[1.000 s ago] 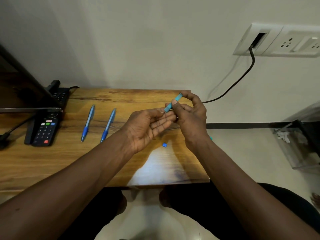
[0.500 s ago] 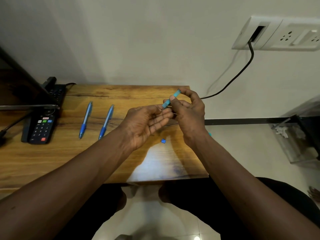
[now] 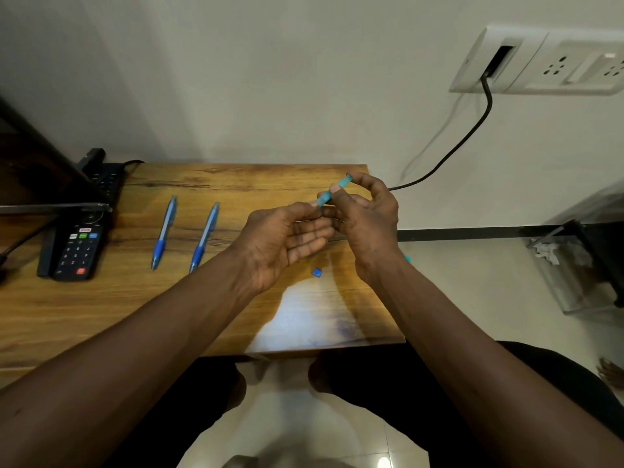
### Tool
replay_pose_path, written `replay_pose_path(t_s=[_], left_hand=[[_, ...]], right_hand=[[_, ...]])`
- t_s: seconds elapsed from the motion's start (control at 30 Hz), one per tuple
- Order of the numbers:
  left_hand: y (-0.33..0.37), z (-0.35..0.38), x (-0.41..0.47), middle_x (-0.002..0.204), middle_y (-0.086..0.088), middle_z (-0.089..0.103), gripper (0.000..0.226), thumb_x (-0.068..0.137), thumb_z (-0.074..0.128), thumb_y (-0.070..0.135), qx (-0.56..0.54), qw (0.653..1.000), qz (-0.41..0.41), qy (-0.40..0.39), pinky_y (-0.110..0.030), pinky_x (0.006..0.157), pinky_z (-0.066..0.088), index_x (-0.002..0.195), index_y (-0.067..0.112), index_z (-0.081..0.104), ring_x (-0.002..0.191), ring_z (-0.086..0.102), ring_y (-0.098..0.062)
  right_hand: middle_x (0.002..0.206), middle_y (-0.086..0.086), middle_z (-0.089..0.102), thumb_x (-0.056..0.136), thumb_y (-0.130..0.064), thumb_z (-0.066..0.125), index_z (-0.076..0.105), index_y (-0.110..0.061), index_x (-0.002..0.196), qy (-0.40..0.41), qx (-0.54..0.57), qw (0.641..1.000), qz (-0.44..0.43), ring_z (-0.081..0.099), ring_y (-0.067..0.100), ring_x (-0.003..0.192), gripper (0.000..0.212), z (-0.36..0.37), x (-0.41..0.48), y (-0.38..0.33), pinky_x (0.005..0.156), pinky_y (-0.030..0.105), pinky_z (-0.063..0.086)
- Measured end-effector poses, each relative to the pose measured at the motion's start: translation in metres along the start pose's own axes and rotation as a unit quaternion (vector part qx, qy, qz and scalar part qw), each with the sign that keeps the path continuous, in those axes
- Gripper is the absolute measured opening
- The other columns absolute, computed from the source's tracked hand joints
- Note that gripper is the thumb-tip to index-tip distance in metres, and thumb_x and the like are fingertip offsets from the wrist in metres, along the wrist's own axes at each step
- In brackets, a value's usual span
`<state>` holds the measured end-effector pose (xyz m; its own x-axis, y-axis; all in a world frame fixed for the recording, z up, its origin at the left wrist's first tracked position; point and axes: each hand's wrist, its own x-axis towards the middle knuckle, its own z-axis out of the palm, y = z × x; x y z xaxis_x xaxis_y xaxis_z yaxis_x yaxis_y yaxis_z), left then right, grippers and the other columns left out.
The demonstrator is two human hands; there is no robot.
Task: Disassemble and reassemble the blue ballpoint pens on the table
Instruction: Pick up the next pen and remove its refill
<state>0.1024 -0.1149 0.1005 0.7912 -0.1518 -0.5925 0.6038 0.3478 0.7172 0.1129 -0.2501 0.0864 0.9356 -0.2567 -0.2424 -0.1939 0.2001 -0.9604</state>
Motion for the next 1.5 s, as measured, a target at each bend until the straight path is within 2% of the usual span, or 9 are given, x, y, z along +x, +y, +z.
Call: replay_pose_path(t_s=[0.27, 0.47, 0.77, 0.93, 1.03, 1.13, 1.3, 1.4, 1.5], left_hand=[[0.001, 0.0, -0.001, 0.1, -0.016, 0.08, 0.017, 0.096, 0.072, 0.013, 0.001, 1.0, 0.019, 0.016, -0.027, 0.075, 0.065, 0.107, 0.002, 0.075, 0.087, 0.08, -0.02], [-0.001, 0.001, -0.002, 0.096, -0.014, 0.081, 0.019, 0.096, 0.072, 0.017, 0.022, 0.999, 0.039, 0.022, -0.026, 0.071, 0.065, 0.107, 0.002, 0.074, 0.085, 0.08, -0.019], [-0.004, 0.002, 0.001, 0.093, -0.012, 0.081, 0.021, 0.101, 0.068, 0.023, 0.071, 0.995, 0.06, 0.029, -0.025, 0.07, 0.064, 0.106, 0.003, 0.074, 0.081, 0.079, -0.017], [-0.008, 0.003, 0.002, 0.082, -0.008, 0.078, 0.021, 0.103, 0.064, 0.023, 0.101, 0.989, 0.094, 0.051, -0.026, 0.066, 0.062, 0.098, 0.005, 0.074, 0.07, 0.076, -0.014], [-0.01, 0.003, 0.002, 0.078, -0.007, 0.076, 0.022, 0.105, 0.061, 0.023, 0.129, 0.983, 0.12, 0.06, -0.025, 0.063, 0.061, 0.096, 0.007, 0.073, 0.067, 0.074, -0.014], [-0.012, 0.003, 0.001, 0.075, -0.006, 0.073, 0.023, 0.108, 0.056, 0.024, 0.155, 0.976, 0.14, 0.062, -0.025, 0.06, 0.06, 0.098, 0.008, 0.07, 0.066, 0.072, -0.015], [-0.016, 0.002, 0.001, 0.077, -0.006, 0.074, 0.028, 0.111, 0.047, 0.03, 0.225, 0.955, 0.178, 0.074, -0.027, 0.061, 0.061, 0.112, 0.007, 0.063, 0.069, 0.074, -0.018], [-0.016, 0.001, 0.001, 0.081, -0.009, 0.075, 0.028, 0.112, 0.043, 0.032, 0.259, 0.943, 0.196, 0.076, -0.033, 0.064, 0.061, 0.112, 0.009, 0.059, 0.072, 0.076, -0.021], [-0.016, 0.0, 0.001, 0.081, -0.007, 0.076, 0.026, 0.112, 0.041, 0.034, 0.281, 0.935, 0.202, 0.084, -0.033, 0.064, 0.06, 0.112, 0.013, 0.057, 0.073, 0.078, -0.019]], right_hand=[[0.094, 0.015, 0.078, 0.094, -0.012, 0.071, 0.058, -0.017, 0.125, 0.001, -0.001, 1.0, -0.001, 0.076, 0.029, 0.08, 0.034, 0.0, -0.001, 0.0, 0.073, 0.04, 0.063], [0.096, 0.018, 0.077, 0.094, -0.011, 0.072, 0.058, -0.014, 0.127, 0.005, 0.011, 1.0, 0.004, 0.075, 0.025, 0.075, 0.036, 0.001, -0.002, -0.001, 0.068, 0.036, 0.062], [0.097, 0.016, 0.077, 0.091, -0.015, 0.075, 0.059, -0.017, 0.124, 0.017, 0.002, 1.0, 0.005, 0.077, 0.029, 0.08, 0.036, 0.001, -0.002, 0.001, 0.075, 0.043, 0.064], [0.097, 0.019, 0.076, 0.092, -0.013, 0.074, 0.059, -0.015, 0.125, 0.02, 0.016, 1.0, 0.018, 0.076, 0.025, 0.075, 0.037, 0.002, -0.003, -0.002, 0.067, 0.036, 0.063], [0.099, 0.019, 0.076, 0.092, -0.014, 0.074, 0.058, -0.016, 0.124, 0.018, 0.029, 0.999, 0.033, 0.076, 0.024, 0.076, 0.035, 0.002, -0.004, -0.003, 0.069, 0.034, 0.063], [0.097, 0.016, 0.077, 0.093, -0.015, 0.074, 0.058, -0.017, 0.125, 0.018, 0.034, 0.998, 0.045, 0.076, 0.021, 0.075, 0.036, 0.002, -0.005, -0.004, 0.067, 0.029, 0.061], [0.093, 0.016, 0.077, 0.093, -0.013, 0.073, 0.057, -0.013, 0.127, 0.014, 0.056, 0.996, 0.067, 0.075, 0.022, 0.074, 0.038, 0.004, -0.007, -0.005, 0.062, 0.028, 0.061], [0.088, 0.017, 0.076, 0.093, -0.011, 0.073, 0.055, -0.009, 0.129, 0.016, 0.084, 0.992, 0.094, 0.072, 0.024, 0.074, 0.04, 0.003, -0.007, -0.004, 0.063, 0.031, 0.061], [0.087, 0.016, 0.077, 0.094, -0.012, 0.072, 0.055, -0.007, 0.13, 0.022, 0.097, 0.988, 0.117, 0.072, 0.025, 0.073, 0.04, 0.003, -0.005, -0.001, 0.065, 0.032, 0.062]])
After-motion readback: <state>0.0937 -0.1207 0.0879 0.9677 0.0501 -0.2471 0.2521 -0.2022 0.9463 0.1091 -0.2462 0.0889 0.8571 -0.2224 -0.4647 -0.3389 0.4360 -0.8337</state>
